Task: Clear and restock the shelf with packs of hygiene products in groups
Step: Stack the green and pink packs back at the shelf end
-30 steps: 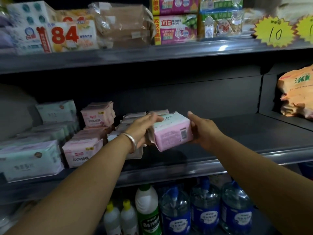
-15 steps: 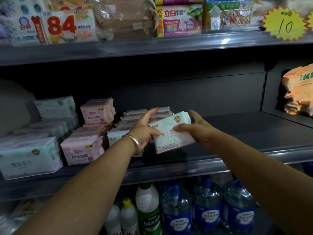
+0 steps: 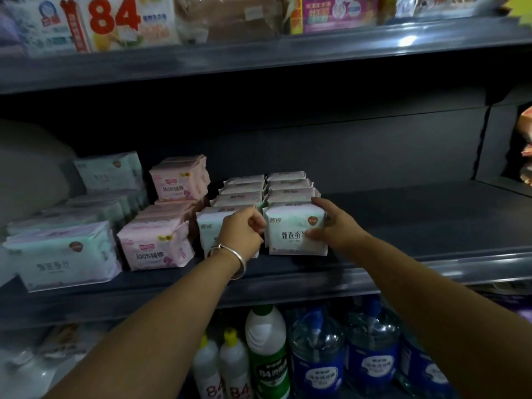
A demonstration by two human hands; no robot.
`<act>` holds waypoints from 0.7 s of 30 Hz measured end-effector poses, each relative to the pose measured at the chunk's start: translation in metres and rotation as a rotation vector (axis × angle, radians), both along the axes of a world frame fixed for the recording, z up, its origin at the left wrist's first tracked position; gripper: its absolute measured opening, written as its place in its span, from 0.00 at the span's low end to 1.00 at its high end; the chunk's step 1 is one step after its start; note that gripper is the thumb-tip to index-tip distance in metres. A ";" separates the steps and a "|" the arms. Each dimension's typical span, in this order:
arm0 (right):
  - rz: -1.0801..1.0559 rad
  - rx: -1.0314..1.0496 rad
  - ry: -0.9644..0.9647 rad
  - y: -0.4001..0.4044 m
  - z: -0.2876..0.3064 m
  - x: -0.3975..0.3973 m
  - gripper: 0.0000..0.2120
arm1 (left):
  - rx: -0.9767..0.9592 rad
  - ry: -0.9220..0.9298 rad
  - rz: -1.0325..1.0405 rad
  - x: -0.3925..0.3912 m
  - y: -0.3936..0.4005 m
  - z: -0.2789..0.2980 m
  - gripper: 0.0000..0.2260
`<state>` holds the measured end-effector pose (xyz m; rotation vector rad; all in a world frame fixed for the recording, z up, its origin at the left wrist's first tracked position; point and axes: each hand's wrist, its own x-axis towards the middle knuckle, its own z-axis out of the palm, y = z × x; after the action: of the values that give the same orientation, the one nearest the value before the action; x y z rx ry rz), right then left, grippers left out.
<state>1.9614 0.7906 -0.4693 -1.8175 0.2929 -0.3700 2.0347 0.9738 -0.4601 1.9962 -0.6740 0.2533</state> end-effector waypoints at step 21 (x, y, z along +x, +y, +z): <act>0.060 -1.271 -0.236 0.083 -0.178 -0.127 0.11 | 0.607 -0.331 -0.068 -0.133 0.072 -0.155 0.14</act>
<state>1.8346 0.8732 -0.6475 -2.9613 -0.2480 -0.8356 1.9018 1.0455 -0.6153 2.5275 -1.1297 0.3757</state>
